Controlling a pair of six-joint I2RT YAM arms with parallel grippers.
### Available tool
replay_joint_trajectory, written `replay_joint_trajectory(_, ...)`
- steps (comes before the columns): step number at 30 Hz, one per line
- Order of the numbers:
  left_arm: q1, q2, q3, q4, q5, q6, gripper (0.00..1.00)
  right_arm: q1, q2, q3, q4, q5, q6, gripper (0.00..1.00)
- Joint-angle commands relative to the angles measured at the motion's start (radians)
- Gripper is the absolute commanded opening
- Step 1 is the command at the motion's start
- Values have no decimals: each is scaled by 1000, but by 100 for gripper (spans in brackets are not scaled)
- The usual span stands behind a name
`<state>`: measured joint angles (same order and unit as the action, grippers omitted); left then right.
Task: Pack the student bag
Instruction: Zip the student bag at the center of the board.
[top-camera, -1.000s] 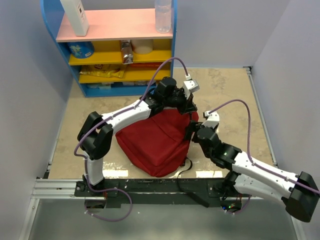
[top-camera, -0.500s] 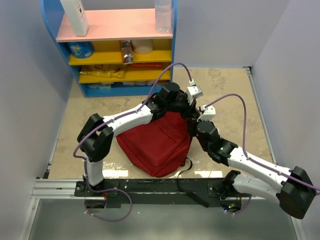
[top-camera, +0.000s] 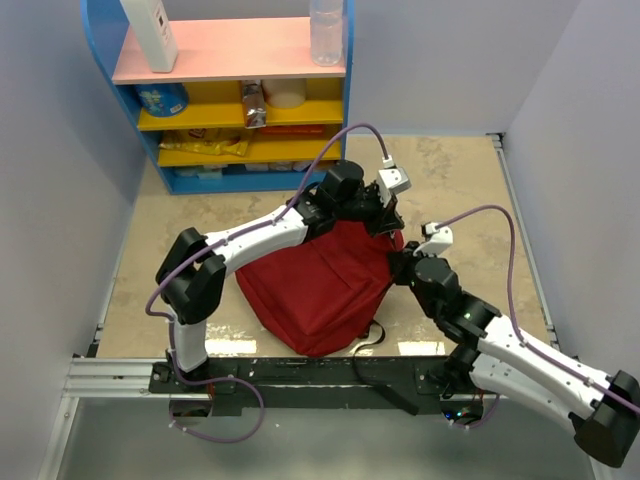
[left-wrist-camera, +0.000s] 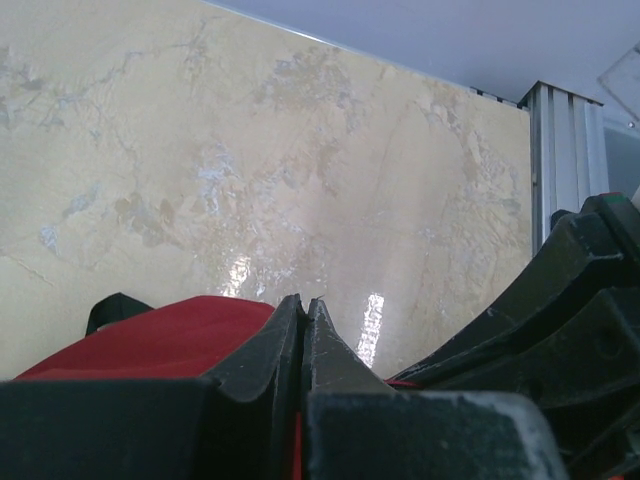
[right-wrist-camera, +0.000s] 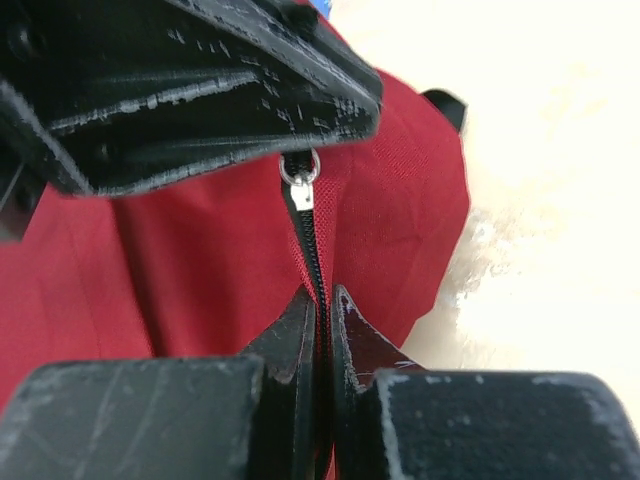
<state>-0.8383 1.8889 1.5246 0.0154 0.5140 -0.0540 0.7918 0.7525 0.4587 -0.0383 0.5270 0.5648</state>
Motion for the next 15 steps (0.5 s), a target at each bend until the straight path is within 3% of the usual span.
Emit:
replay_joint_trajectory(1,1,9,84,40,-72,48,0,0,-125,-51,-129,-45,114,0)
replay_joint_trajectory(6,1,36,109,35,-94,92,0,1,-263,-86,-236,-147,213,0)
replay_joint_trajectory(15,41,49,106,41,-124,164,0,1,-291,-9,-394,-139,285,0)
